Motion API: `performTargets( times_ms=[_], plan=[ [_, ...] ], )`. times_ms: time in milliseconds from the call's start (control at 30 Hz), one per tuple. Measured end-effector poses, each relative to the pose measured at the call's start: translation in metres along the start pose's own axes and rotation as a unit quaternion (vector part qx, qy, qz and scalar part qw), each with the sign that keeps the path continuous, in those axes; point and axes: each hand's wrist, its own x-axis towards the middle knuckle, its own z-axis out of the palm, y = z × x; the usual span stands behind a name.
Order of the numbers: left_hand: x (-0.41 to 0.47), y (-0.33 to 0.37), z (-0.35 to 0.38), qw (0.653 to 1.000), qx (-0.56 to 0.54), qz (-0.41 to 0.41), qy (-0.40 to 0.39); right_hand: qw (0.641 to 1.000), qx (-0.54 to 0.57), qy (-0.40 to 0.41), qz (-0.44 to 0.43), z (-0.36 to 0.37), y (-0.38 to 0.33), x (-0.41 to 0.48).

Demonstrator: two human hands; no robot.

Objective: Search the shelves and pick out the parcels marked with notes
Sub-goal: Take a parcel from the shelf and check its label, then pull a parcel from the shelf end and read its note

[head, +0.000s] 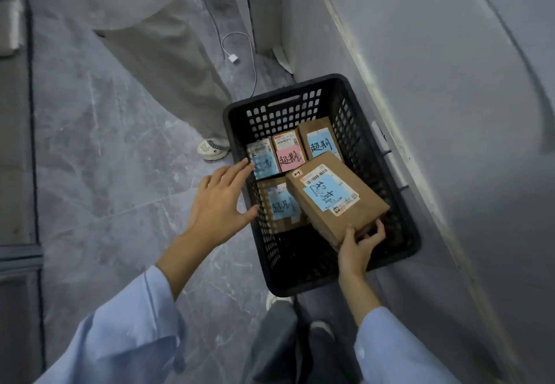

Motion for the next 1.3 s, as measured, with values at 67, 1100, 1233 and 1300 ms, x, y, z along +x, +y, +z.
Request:
performTargets(
  times_ms=[67, 1100, 1233, 1300],
  plan=[
    [0.005, -0.005, 0.005, 1.000, 0.006, 0.008, -0.008, 0.999, -0.005, 0.036, -0.003, 0.011, 0.009, 0.003],
    [-0.026, -0.002, 0.018, 0.999, 0.020, 0.005, -0.041, 0.975, -0.191, -0.109, -0.021, 0.014, 0.031, 0.072],
    [-0.050, 0.010, 0.005, 1.000, 0.010, -0.027, -0.011, 0.933, -0.257, -0.219, -0.127, 0.001, -0.002, 0.051],
    [-0.066, 0.014, -0.004, 0.999, 0.010, -0.054, 0.000, 0.892, -0.315, -0.267, -0.184, -0.005, -0.018, 0.040]
  ],
)
